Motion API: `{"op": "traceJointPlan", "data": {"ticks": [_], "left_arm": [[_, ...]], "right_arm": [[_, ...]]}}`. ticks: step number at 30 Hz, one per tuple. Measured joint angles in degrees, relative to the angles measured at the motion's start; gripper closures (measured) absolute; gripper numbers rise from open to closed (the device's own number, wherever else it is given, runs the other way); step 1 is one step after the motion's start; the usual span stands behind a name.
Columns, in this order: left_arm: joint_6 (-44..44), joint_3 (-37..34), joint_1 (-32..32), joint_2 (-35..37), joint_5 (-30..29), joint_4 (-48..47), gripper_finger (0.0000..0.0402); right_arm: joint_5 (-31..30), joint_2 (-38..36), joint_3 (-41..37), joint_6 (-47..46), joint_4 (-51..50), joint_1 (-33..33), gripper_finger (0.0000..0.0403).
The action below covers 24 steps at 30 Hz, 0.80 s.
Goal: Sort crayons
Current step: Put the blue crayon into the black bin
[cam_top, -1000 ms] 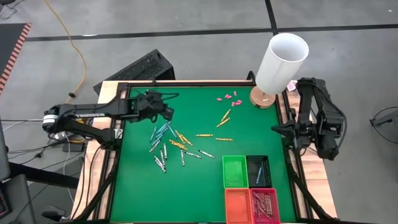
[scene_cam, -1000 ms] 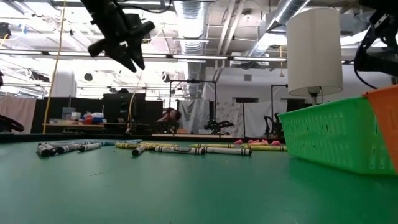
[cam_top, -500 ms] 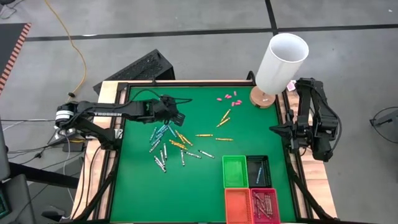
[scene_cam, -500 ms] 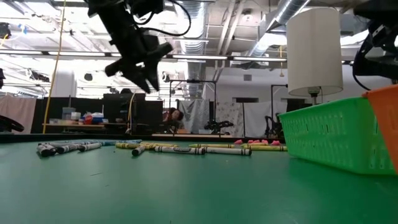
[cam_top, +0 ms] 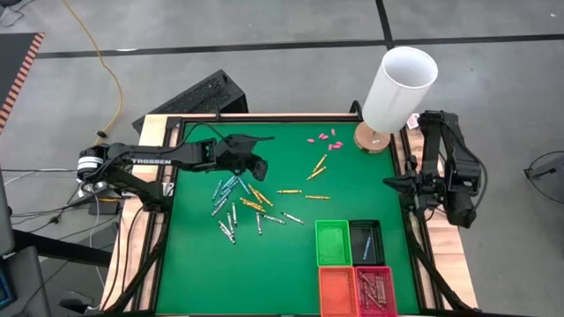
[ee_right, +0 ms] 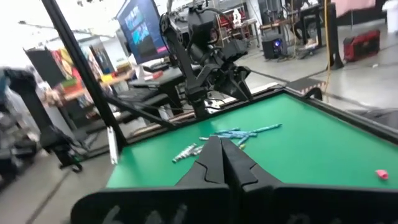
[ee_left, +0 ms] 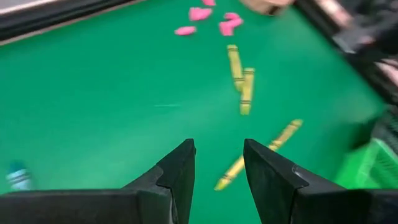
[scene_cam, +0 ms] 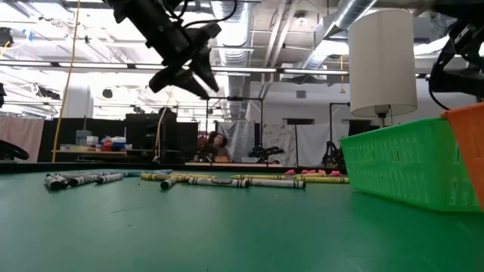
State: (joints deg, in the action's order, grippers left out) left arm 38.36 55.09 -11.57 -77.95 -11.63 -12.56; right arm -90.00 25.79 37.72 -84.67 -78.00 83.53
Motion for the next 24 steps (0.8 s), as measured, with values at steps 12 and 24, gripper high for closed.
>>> {"op": "traceJointPlan", "data": {"ticks": [12,24], "left_arm": [[-0.62,0.0,1.43,0.0,5.71,8.76,0.0277],[-4.78,0.0,2.71,1.32,6.08,11.06,0.0277]], "right_arm": [[12.14,0.04,3.6,45.03,43.92,-0.22,0.0403],[52.46,-4.3,2.25,115.64,85.9,-9.82,0.0403]]}}
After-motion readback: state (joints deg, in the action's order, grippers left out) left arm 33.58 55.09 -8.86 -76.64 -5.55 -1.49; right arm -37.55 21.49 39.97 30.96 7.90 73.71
